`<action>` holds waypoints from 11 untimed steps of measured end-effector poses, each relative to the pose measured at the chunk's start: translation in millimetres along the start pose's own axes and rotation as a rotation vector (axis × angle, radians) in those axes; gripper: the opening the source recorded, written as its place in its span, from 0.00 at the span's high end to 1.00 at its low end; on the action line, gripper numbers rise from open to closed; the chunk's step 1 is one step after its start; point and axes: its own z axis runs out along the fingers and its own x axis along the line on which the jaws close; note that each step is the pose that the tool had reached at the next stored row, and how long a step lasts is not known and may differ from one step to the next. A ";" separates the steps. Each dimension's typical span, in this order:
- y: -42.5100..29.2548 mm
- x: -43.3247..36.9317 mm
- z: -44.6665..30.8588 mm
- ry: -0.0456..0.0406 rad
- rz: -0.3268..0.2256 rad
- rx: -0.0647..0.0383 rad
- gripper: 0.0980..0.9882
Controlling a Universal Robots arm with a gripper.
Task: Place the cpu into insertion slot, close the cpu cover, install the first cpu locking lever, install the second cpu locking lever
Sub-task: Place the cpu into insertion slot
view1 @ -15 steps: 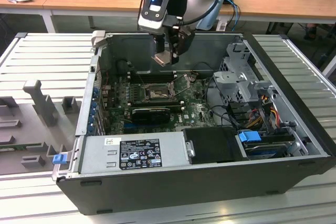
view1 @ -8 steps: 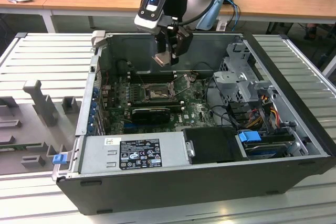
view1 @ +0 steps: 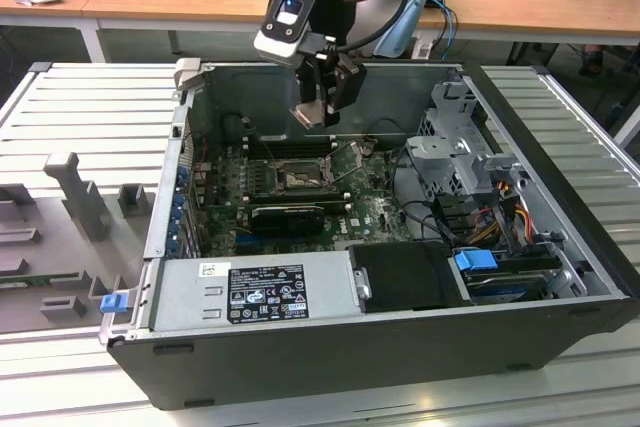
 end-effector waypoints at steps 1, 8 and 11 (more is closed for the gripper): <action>-0.1 0.0 0.7 0.0000 0.000 0.000 0.50; -0.4 -0.1 3.8 -0.0001 0.000 0.000 0.50; -0.3 -0.1 4.0 -0.0004 0.004 0.000 0.50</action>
